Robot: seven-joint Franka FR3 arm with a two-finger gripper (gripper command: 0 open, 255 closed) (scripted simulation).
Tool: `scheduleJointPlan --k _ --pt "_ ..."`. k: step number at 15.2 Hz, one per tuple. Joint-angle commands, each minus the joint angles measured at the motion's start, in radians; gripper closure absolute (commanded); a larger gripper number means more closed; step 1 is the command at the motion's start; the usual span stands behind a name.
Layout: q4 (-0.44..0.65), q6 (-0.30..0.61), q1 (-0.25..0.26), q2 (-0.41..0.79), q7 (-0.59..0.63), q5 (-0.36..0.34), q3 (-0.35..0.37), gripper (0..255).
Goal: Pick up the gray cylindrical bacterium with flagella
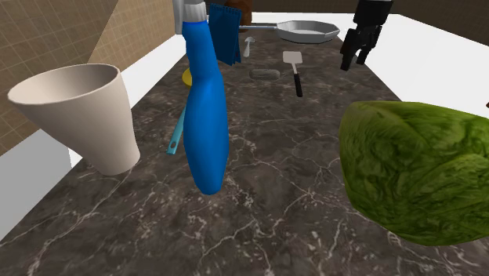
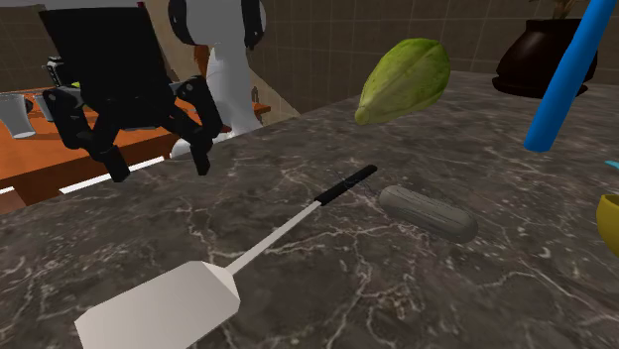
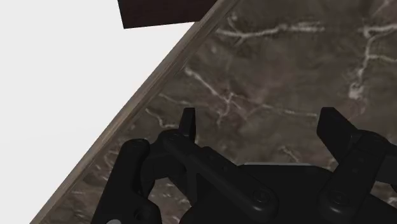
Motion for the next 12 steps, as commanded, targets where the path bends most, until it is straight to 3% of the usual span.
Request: scheduleJointPlan --k 1,12 --pt "0.0 0.0 0.0 0.0 0.0 0.0 0.0 0" --pt "0.286 -0.053 0.051 0.261 0.278 0.051 0.265 0"
